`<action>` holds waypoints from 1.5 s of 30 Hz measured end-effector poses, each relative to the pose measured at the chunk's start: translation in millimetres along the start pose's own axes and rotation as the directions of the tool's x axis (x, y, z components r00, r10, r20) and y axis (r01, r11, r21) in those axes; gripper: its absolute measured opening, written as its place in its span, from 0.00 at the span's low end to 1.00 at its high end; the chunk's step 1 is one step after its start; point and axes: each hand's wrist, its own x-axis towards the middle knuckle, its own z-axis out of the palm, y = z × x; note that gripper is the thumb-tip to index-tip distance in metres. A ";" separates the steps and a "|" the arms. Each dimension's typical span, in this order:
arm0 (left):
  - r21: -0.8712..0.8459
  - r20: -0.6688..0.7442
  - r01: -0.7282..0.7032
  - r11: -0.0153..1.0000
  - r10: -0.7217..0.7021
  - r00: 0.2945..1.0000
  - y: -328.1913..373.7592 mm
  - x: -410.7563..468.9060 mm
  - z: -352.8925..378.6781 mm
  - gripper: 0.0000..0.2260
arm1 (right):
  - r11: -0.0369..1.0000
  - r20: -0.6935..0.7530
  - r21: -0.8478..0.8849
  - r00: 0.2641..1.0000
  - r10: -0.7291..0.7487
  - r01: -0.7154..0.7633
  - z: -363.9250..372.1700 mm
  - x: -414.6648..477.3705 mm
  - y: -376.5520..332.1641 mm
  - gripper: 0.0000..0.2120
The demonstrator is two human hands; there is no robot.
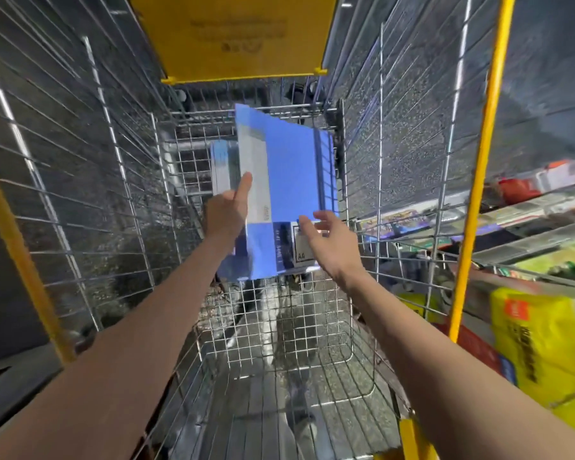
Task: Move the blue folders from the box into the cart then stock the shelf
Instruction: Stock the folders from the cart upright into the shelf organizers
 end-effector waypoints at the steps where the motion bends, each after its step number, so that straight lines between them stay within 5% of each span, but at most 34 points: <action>1: -0.074 0.060 0.039 0.997 -0.034 0.998 12.3 -6.1 0.3 0.27 | 0.999 0.009 -0.022 0.999 -0.037 0.037 0.4 -1.7 -4.7 0.29; 5: -0.266 0.396 0.210 0.941 -0.092 0.914 49.3 -23.6 2.1 0.31 | 0.981 0.022 -0.107 0.987 -0.158 0.159 3.1 1.5 -23.2 0.43; 7: -0.237 0.468 0.166 0.957 -0.037 0.883 51.1 -24.3 5.0 0.33 | 0.975 0.004 -0.143 0.985 -0.171 0.169 3.0 6.7 -26.1 0.39; 9: -0.236 0.430 0.082 0.968 0.028 0.902 45.1 -20.2 7.2 0.31 | 0.981 -0.001 -0.114 0.987 -0.160 0.159 3.2 10.0 -26.0 0.31; 12: -0.157 0.184 -0.028 0.987 0.057 0.981 16.9 0.1 1.3 0.23 | 0.992 0.050 -0.052 0.992 -0.112 0.115 6.1 12.4 -24.7 0.35; 17: -0.029 0.109 0.196 0.980 -0.192 0.975 -24.0 31.4 -7.9 0.30 | 0.994 0.080 -0.011 0.991 -0.107 0.108 10.7 18.9 -18.7 0.38; 24: 0.066 0.057 0.132 0.989 -0.136 0.989 -21.3 26.9 -2.9 0.38 | 0.995 0.083 0.012 0.991 -0.103 0.102 8.3 20.9 -16.3 0.37; 27: -0.064 -0.022 0.149 0.987 -0.151 0.988 -16.6 28.3 -6.7 0.31 | 0.996 0.074 0.052 0.994 -0.081 0.077 6.5 20.6 -12.7 0.36; 31: -0.179 0.085 0.087 0.980 -0.073 0.994 13.7 20.6 -7.8 0.19 | 0.993 0.087 0.082 0.993 -0.086 0.079 2.1 18.8 -15.0 0.36; 34: -0.292 0.318 0.099 0.951 -0.001 0.948 37.9 16.3 -0.5 0.35 | 0.996 0.133 0.068 0.988 -0.074 0.066 4.6 19.4 -16.0 0.50; 36: -0.333 0.401 0.105 0.937 0.040 0.915 51.8 12.7 9.4 0.39 | 0.997 0.210 0.056 0.976 -0.056 0.045 4.6 15.9 -17.8 0.48; 38: -0.284 0.325 -0.011 0.959 0.107 0.940 60.4 10.9 20.1 0.31 | 0.997 0.306 0.070 0.951 -0.036 0.015 0.3 9.8 -18.5 0.35; 40: -0.168 0.237 -0.117 0.979 0.156 0.959 65.1 9.6 23.6 0.33 | 0.995 0.343 0.104 0.939 -0.031 -0.005 -2.9 3.7 -15.3 0.30; 43: -0.070 0.223 -0.146 0.987 0.158 0.962 62.9 8.9 14.2 0.39 | 0.997 0.234 0.076 0.972 0.009 -0.027 -8.9 -10.3 -15.8 0.46; 45: -0.051 0.234 -0.193 0.980 0.199 0.952 56.1 7.2 9.9 0.40 | 0.997 0.180 0.074 0.984 0.009 -0.023 -14.3 -19.7 -18.9 0.44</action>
